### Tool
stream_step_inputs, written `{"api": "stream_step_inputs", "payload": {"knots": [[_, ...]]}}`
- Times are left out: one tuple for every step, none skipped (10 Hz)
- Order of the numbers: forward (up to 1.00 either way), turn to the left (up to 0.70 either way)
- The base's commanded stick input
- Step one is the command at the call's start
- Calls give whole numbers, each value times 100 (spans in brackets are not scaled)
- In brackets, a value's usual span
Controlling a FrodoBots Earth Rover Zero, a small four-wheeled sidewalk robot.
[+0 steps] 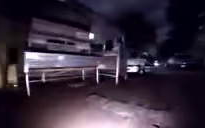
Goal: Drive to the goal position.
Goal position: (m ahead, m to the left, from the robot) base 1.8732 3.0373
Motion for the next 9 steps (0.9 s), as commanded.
{"api": "stream_step_inputs", "payload": {"knots": [[0, -45], [0, -45], [0, -45], [0, -43], [0, -11], [0, 0], [0, 0], [0, 0], [0, 0]]}}
